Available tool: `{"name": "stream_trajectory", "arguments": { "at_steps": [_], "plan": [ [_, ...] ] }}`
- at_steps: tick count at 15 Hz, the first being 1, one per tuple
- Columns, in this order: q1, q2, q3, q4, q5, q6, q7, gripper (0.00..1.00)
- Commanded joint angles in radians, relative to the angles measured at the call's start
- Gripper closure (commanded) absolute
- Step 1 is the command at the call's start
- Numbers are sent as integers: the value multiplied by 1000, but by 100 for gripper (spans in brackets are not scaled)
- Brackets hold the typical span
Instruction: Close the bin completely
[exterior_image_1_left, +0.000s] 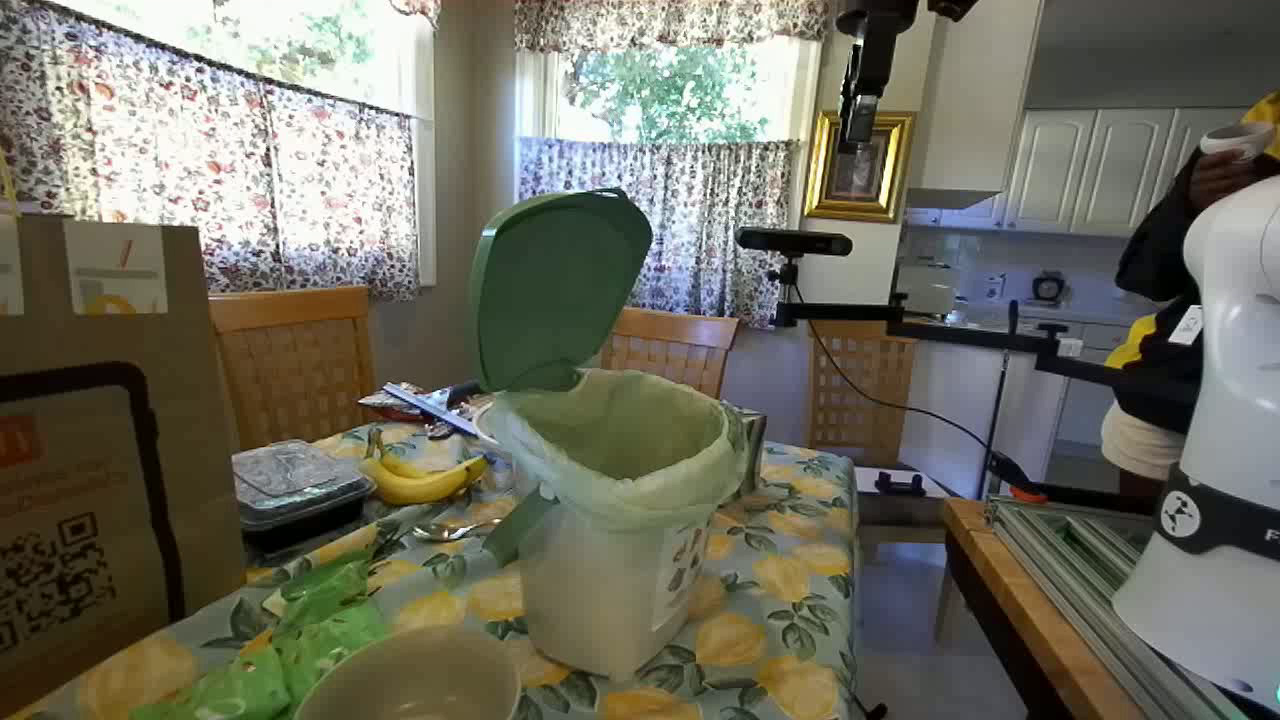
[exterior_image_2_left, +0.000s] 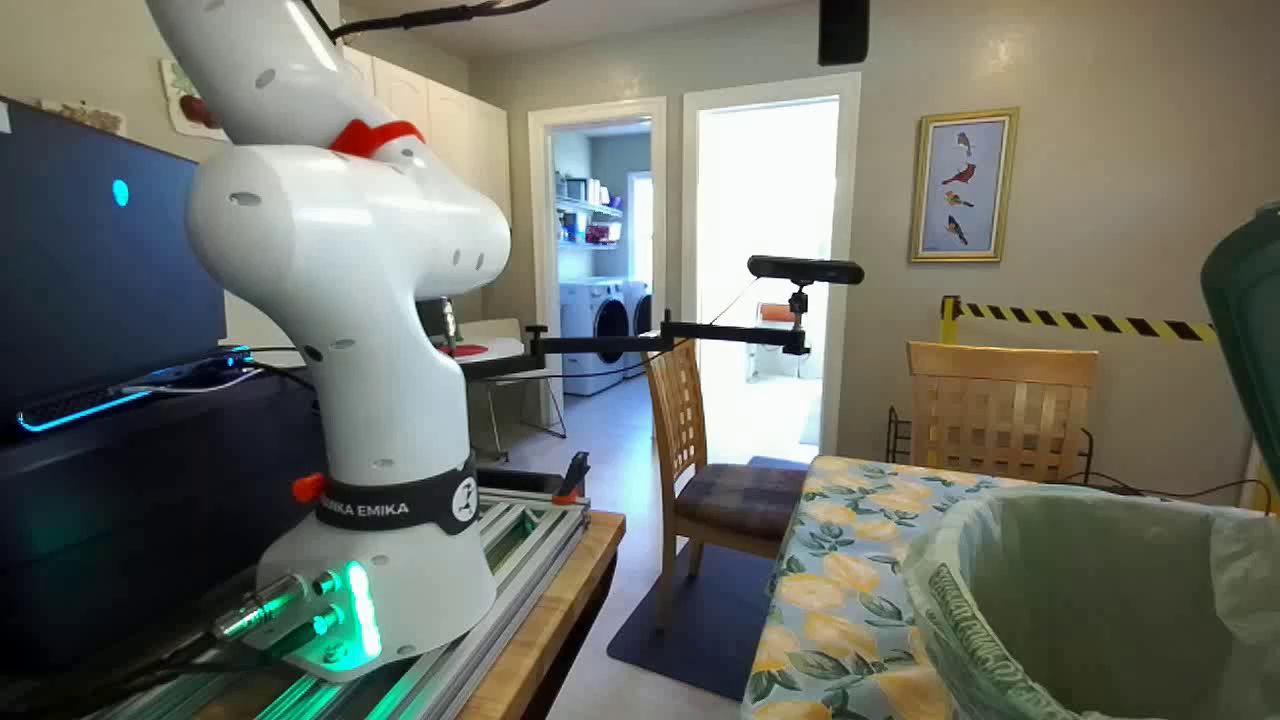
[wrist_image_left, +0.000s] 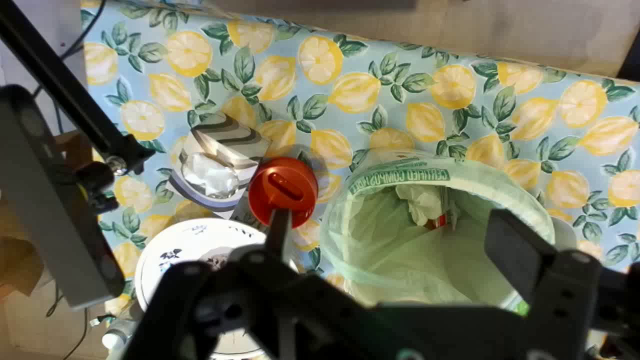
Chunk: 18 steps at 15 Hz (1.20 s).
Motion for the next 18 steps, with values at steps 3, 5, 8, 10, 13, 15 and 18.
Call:
{"name": "stream_trajectory", "arguments": {
  "at_steps": [3, 5, 8, 10, 13, 15, 18],
  "plan": [
    [4, 1, -3, 3, -1, -3, 2, 0],
    [4, 1, -3, 3, -1, -3, 2, 0],
    [-24, -14, -4, 6, 24, 43, 103, 0],
    [-35, 7, -22, 27, 28, 127, 131, 0],
    [-8, 85, -57, 76, 45, 247, 72, 0],
    [24, 131, -71, 87, 55, 299, -2, 0],
    [81, 209, -90, 108, 113, 320, -143, 0]
  ]
}}
